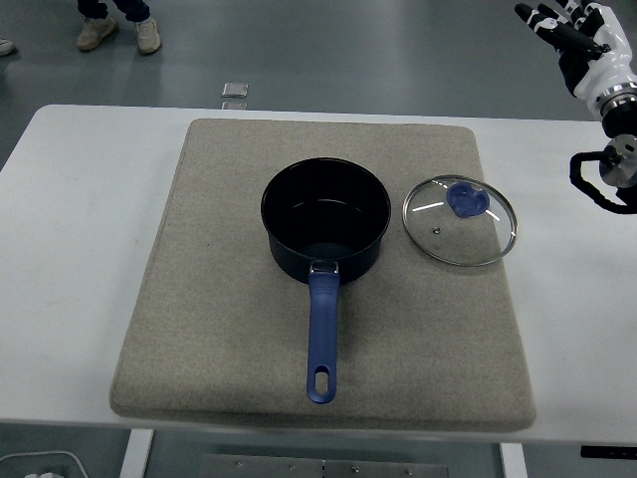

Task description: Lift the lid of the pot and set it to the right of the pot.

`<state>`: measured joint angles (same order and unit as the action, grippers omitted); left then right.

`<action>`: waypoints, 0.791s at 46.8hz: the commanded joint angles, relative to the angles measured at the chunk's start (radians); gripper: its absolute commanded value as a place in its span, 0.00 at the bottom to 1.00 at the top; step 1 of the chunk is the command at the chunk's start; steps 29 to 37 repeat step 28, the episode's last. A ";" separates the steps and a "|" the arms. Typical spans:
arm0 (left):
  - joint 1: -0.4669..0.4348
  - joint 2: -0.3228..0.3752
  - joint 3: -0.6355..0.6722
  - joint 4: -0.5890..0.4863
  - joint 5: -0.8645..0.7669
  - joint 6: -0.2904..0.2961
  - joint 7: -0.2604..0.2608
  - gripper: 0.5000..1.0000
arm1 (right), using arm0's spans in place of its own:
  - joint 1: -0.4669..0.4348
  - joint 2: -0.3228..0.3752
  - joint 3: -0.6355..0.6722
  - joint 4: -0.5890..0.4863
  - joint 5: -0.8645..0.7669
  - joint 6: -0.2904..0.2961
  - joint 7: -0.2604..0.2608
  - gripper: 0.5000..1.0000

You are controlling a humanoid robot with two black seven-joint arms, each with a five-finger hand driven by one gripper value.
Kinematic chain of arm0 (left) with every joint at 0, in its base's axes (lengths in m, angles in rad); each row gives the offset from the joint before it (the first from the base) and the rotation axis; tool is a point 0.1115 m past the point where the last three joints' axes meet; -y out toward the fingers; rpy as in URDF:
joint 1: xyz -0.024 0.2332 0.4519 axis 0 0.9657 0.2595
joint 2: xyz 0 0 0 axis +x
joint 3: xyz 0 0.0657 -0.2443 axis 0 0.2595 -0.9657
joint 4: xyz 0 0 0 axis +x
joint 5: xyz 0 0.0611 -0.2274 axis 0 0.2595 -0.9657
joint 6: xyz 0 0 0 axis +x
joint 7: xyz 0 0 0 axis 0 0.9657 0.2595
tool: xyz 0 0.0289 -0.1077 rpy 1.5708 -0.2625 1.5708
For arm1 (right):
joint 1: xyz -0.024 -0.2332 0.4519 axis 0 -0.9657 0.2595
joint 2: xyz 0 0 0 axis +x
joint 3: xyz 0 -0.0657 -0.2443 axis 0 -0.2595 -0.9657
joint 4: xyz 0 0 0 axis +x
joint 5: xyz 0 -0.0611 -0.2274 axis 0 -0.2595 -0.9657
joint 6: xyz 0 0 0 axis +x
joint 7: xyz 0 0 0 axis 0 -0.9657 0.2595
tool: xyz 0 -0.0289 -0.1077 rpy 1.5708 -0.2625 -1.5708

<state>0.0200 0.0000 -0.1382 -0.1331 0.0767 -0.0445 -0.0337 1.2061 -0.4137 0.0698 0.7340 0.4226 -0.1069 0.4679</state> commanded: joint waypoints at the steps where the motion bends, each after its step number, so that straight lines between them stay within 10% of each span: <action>1: 0.000 0.000 0.000 0.000 0.000 0.000 0.000 1.00 | 0.000 0.003 0.001 0.001 0.059 -0.002 0.000 0.84; 37: 0.000 0.000 0.000 0.000 0.000 0.000 0.000 1.00 | -0.034 0.019 0.015 -0.001 0.159 -0.005 0.012 0.84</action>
